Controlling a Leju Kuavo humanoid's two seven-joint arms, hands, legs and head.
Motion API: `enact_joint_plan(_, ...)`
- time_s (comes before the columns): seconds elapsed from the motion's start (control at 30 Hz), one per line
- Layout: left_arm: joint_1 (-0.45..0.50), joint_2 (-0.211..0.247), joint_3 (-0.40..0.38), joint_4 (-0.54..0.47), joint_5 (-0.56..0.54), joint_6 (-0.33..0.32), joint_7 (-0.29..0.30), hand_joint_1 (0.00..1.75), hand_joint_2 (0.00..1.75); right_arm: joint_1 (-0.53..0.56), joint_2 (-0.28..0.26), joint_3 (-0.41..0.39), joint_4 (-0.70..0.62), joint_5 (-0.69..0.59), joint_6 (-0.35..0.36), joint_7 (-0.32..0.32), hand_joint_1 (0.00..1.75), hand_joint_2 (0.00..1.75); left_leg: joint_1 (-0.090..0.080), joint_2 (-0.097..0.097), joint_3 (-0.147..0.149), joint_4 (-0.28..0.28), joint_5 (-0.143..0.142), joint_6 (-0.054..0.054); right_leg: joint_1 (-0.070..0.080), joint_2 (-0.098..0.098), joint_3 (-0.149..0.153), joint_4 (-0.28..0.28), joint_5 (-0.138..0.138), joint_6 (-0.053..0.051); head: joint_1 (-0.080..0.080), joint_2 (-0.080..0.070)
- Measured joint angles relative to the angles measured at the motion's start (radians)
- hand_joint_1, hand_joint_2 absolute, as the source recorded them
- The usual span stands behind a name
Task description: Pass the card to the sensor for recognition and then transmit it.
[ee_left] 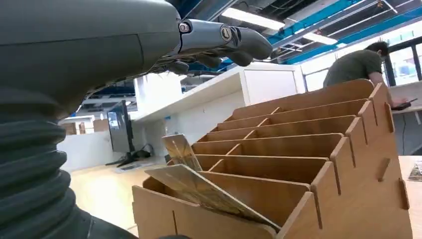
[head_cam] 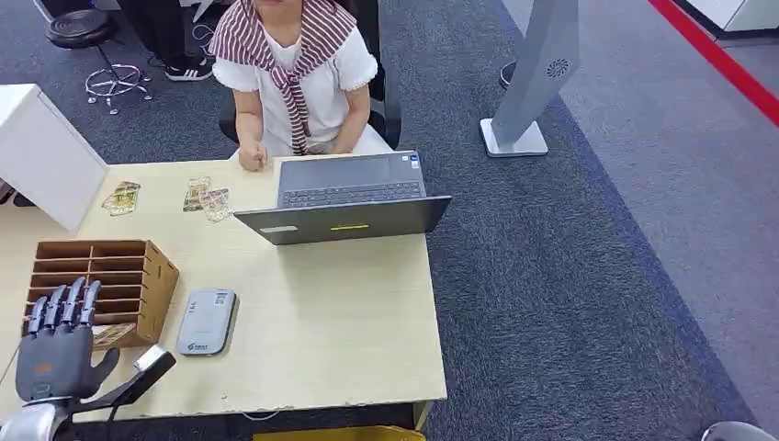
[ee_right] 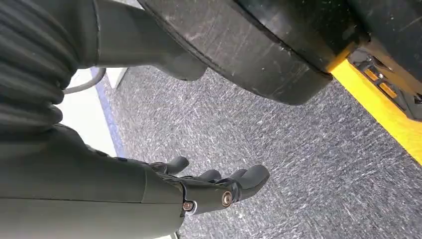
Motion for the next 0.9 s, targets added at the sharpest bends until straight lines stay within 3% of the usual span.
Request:
enact_joint_plan(0.33, -0.006, -0.003, 0.0, 0.004, 0.001, -0.008, 0.0, 0.0, 1.75, 0.0, 0.0, 0.0, 0.0, 0.008, 0.0, -0.006, 0.0, 1.75, 0.0, 0.0, 0.0, 0.0, 0.0, 0.0, 0.0, 0.0, 0.0, 0.0, 0.0, 0.0, 0.0, 0.0)
enact_joint_plan(0.37, -0.007, -0.004, 0.0, 0.004, 0.001, -0.008, 0.0, 0.82, 1.75, 0.0, 0.0, 0.0, 0.0, 0.008, 0.0, -0.006, 0.0, 1.75, 0.0, 0.0, 0.0, 0.0, 0.0, 0.0, 0.0, 0.0, 0.0, 0.0, 0.0, 0.0, 0.0, 0.0)
enact_joint_plan(0.4, -0.007, -0.006, 0.0, 0.004, 0.001, -0.008, 0.0, 1.75, 1.75, 0.0, 0.0, 0.0, 0.0, 0.008, 0.0, -0.006, 0.0, 1.75, 0.0, 0.0, 0.0, 0.0, 0.0, 0.0, 0.0, 0.0, 0.0, 0.0, 0.0, 0.0, 0.0, 0.0)
enact_joint_plan(0.9, -0.007, -0.011, 0.0, 0.003, 0.035, -0.035, -0.018, 1.75, 1.75, 0.0, 0.0, 0.002, 0.0, 0.032, 0.004, -0.013, 0.0, 1.75, 0.0, 0.0, 0.0, 0.0, 0.0, 0.0, 0.0, 0.0, 0.0, 0.0, 0.0, 0.0, 0.0, 0.0)
